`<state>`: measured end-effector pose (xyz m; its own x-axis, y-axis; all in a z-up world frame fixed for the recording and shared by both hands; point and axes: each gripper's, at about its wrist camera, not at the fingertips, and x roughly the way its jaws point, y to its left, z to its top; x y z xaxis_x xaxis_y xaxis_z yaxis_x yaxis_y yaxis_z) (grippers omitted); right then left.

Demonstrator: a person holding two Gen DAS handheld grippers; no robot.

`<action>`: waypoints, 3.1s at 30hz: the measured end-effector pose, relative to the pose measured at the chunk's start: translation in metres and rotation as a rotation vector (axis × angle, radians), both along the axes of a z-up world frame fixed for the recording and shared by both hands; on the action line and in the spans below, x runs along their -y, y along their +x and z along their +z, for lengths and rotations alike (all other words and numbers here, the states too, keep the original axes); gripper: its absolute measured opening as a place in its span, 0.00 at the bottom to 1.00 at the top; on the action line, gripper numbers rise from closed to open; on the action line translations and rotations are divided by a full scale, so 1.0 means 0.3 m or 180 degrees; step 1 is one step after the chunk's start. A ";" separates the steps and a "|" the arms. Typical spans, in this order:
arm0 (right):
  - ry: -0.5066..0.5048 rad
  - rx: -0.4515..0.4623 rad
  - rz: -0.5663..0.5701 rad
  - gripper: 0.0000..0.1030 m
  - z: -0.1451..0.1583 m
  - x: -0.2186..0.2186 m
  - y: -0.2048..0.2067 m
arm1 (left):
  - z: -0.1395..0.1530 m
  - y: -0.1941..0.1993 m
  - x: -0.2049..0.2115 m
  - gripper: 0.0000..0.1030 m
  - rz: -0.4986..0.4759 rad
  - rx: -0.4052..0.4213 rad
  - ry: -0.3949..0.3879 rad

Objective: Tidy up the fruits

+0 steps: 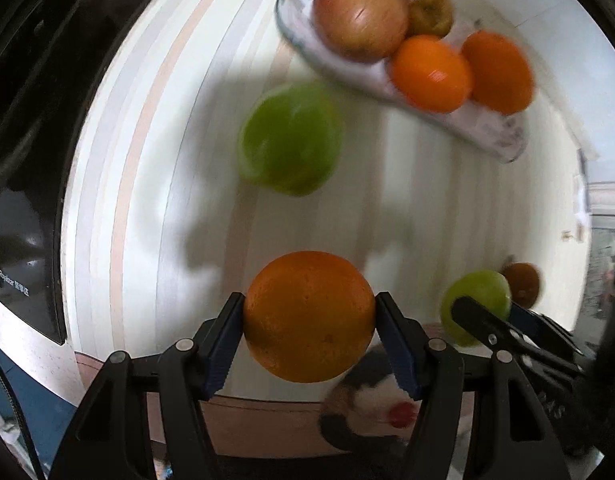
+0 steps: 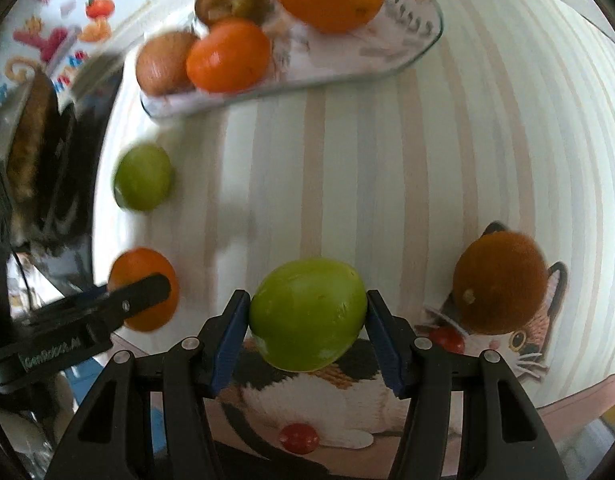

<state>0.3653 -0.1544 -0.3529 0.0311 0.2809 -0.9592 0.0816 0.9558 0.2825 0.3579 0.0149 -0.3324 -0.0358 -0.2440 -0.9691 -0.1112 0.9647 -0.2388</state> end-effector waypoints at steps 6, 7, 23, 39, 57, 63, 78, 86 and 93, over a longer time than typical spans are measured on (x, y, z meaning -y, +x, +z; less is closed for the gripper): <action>0.0122 0.0311 -0.0292 0.59 0.136 0.125 0.127 | 0.225 0.166 0.011 0.61 0.0017 0.0429 -0.0185; 0.0122 0.0341 -0.0344 0.59 0.145 0.139 0.158 | 0.254 0.206 0.013 0.61 0.0009 0.0505 -0.0165; 0.0223 0.0260 -0.1096 0.59 0.028 0.231 0.401 | 0.102 0.777 0.010 0.61 -0.0300 0.0254 0.0343; 0.0301 0.0216 -0.1180 0.93 0.100 0.247 0.406 | 0.149 0.683 0.036 0.88 -0.0423 0.0330 0.0371; -0.0813 0.0854 -0.0257 0.94 0.382 0.128 0.283 | 0.348 0.306 -0.028 0.88 -0.0245 0.0958 0.0658; -0.0868 0.1064 -0.0157 0.94 0.481 0.105 0.177 | 0.444 0.157 -0.021 0.88 -0.0248 0.1203 0.0700; -0.0880 0.1614 -0.0123 0.94 0.761 0.071 -0.148 | 0.699 -0.106 -0.015 0.88 -0.0258 0.1860 0.0633; -0.0768 0.1792 -0.0170 0.94 0.867 0.048 -0.244 | 0.765 -0.187 -0.020 0.88 -0.0208 0.2011 0.0592; -0.0582 0.1634 -0.0316 0.94 0.832 0.097 -0.251 | 0.727 -0.189 -0.031 0.91 -0.0161 0.1905 0.0554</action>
<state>0.2901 -0.1834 -0.1033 0.5253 0.0831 -0.8468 0.0693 0.9877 0.1400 0.3012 0.0242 -0.1142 0.5183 -0.0931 -0.8501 0.0401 0.9956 -0.0846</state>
